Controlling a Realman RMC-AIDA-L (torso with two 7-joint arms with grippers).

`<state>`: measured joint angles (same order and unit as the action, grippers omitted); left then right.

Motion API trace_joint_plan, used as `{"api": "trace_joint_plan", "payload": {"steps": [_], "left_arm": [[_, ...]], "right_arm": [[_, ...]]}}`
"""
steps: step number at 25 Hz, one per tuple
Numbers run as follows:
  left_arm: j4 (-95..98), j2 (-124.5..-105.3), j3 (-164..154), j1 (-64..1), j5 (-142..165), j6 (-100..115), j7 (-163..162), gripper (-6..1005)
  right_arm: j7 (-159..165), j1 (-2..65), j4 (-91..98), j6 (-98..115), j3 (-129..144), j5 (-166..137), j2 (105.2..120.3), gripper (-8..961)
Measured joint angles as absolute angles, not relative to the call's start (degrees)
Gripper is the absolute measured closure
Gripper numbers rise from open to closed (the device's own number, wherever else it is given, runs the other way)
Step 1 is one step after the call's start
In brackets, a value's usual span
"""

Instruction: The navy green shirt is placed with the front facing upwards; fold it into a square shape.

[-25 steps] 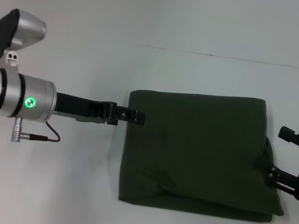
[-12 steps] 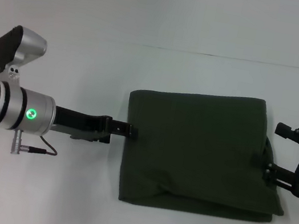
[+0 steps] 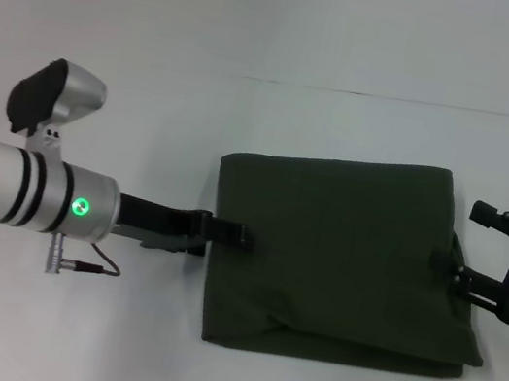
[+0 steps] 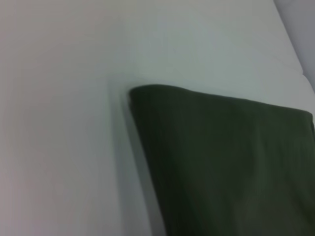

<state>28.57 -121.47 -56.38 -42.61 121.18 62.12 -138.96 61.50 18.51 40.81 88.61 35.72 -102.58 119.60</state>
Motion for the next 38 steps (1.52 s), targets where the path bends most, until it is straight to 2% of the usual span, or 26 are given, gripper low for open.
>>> {"api": "trace_joint_plan", "payload": {"steps": [6,12,14,20,31,38], "left_arm": [[28.67,-122.26,-57.37,-43.64,121.21,62.73,-137.97,112],[30.7,-122.76,-57.7,-42.96,121.21,62.52,-137.31,165],[30.72,-122.77,-57.74,-43.0,121.21,62.51,-137.05,376],[30.67,-122.84,-57.91,-43.18,121.19,62.63,-136.52,583],[31.12,-122.95,-57.93,-42.89,121.08,63.33,-136.49,809],[37.31,-121.85,-57.27,-38.93,121.49,66.54,-136.95,879]], "right_arm": [[61.85,18.74,40.87,88.27,35.68,-102.57,119.53,69],[61.93,18.75,40.87,88.28,35.79,-102.57,119.65,69],[61.94,18.74,40.86,88.29,35.81,-102.57,119.69,69],[62.06,18.72,40.82,88.32,35.6,-102.56,119.71,69],[62.14,19.3,40.38,87.94,35.76,-102.49,119.79,71],[62.14,19.55,40.12,87.25,35.63,-102.36,119.88,70]]}}
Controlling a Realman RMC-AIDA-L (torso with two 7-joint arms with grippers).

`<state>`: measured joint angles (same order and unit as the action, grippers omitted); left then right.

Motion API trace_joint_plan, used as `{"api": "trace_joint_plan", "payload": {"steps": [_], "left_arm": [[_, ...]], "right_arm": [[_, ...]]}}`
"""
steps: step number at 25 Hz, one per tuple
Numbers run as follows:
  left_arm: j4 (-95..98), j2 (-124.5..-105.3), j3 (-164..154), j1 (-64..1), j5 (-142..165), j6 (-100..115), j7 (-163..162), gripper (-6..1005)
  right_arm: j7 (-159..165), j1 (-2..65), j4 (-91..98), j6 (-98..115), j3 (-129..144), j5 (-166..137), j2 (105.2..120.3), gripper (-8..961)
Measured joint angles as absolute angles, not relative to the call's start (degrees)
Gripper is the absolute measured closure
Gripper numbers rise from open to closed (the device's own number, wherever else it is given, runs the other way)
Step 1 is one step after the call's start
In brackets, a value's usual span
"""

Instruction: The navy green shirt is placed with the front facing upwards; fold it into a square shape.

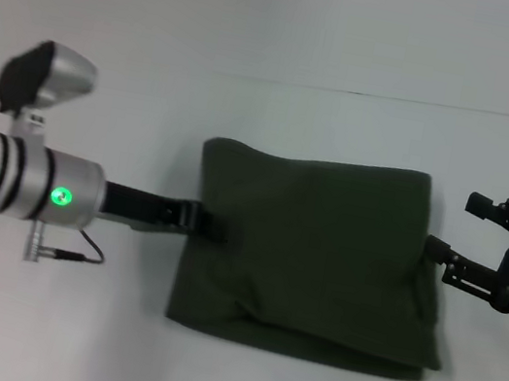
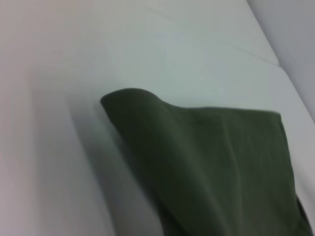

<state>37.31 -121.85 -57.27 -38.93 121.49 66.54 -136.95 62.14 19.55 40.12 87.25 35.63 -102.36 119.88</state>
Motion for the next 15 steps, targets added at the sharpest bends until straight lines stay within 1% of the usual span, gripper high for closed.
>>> {"api": "trace_joint_plan", "payload": {"steps": [4,15], "left_arm": [[43.78,-121.67,-55.13,-35.19,122.12,69.16,-137.06,879],[48.39,-121.62,-45.72,-30.47,126.21,73.33,-135.09,880]], "right_arm": [[62.14,20.05,39.27,86.81,35.62,-102.21,119.96,70],[63.04,22.12,36.49,84.61,35.84,-102.19,120.01,70]]}}
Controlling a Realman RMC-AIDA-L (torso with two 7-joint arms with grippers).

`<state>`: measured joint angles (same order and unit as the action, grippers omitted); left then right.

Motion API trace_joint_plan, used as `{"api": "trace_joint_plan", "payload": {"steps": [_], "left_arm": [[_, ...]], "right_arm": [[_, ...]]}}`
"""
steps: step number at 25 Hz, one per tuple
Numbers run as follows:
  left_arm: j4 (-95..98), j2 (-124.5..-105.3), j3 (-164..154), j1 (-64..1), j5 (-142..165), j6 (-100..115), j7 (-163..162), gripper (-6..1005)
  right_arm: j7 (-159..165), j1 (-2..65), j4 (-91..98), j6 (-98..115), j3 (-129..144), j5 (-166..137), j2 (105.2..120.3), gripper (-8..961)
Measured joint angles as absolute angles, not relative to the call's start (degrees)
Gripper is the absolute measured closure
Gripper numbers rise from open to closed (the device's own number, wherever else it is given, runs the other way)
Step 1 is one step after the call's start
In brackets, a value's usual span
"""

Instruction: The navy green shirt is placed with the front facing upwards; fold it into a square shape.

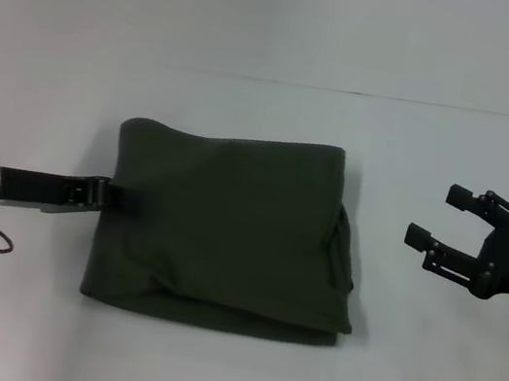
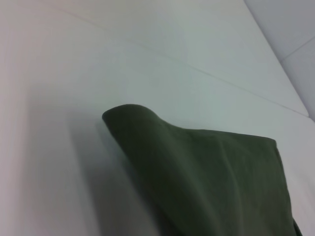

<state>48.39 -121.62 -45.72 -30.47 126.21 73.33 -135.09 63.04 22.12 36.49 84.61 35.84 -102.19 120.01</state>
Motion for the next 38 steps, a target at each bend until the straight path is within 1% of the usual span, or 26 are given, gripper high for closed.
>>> {"api": "trace_joint_plan", "payload": {"steps": [4,9,13,19,21,27,32,35,37,38], "left_arm": [[47.28,-121.46,-44.25,-30.51,126.26,73.61,-131.82,880],[43.67,-120.5,-43.72,-31.96,126.39,73.16,-131.33,880],[43.41,-120.39,-43.55,-32.11,127.08,73.09,-131.42,882],[44.84,-120.32,-41.62,-31.52,127.6,73.66,-131.01,736],[45.94,-120.27,-40.33,-31.0,127.65,73.71,-129.83,533],[49.61,-120.24,-35.84,-30.12,127.01,73.68,-121.87,298],[51.48,-119.93,-35.5,-31.15,123.08,77.32,-110.89,206],[51.46,-119.29,-35.48,-32.26,120.69,85.85,-102.13,151],[51.19,-119.24,-35.4,-32.69,119.45,92.69,-96.05,114],[50.9,-119.28,-35.43,-32.71,119.01,95.7,-93.69,115]], "right_arm": [[63.3,22.63,36.33,84.43,36.07,-102.13,120.09,70],[63.32,23.11,36.3,84.96,36.23,-102.25,120.08,68],[63.18,23.28,36.3,85.13,37.26,-102.42,119.97,66],[63.1,23.66,36.3,84.98,37.9,-102.46,119.86,64],[63.13,23.82,36.29,85.3,38.18,-102.48,119.87,63],[63.57,24.84,36.29,85.83,39.04,-102.48,119.98,60],[63.6,26.24,35.85,86.11,41.26,-102.24,120.06,58],[63.2,27.25,34.45,87.82,42.49,-102.15,120.1,46],[61.89,27.91,32.78,89.34,43.77,-102.13,120.18,38],[60.84,28.13,31.83,90.05,44.9,-102.13,120.18,34]]}}
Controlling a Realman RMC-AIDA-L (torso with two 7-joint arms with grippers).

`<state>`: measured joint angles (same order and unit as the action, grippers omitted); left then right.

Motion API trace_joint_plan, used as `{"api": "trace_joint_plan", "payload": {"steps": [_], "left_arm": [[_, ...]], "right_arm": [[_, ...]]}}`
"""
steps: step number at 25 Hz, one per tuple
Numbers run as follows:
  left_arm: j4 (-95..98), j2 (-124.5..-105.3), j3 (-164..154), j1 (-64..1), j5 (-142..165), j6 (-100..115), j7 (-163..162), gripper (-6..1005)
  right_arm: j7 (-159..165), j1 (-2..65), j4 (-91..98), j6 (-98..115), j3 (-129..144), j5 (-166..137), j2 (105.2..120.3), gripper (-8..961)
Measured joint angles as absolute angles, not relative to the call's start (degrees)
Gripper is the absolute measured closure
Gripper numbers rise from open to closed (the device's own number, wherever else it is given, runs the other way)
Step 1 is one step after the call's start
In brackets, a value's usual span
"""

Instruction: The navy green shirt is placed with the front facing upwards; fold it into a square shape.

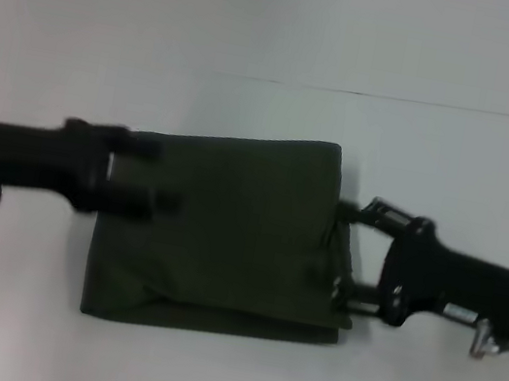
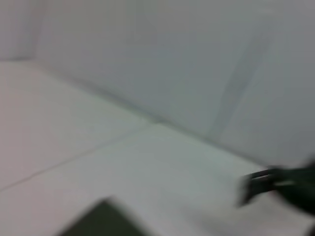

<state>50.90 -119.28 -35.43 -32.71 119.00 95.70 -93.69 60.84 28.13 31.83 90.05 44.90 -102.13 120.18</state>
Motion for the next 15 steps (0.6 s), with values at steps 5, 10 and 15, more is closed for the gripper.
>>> {"api": "trace_joint_plan", "payload": {"steps": [5,10,15], "left_arm": [[48.08,-119.21,-35.62,-32.15,118.51,108.56,-84.73,120],[47.36,-119.71,-34.27,-29.07,118.73,111.41,-80.41,123],[46.08,-120.36,-32.85,-27.13,120.28,111.04,-79.0,123]], "right_arm": [[57.77,29.23,28.2,91.74,52.35,-102.06,120.35,38],[56.95,30.52,26.6,91.46,58.34,-101.8,120.64,39],[55.01,32.14,23.2,91.38,59.28,-100.86,120.63,40]]}}
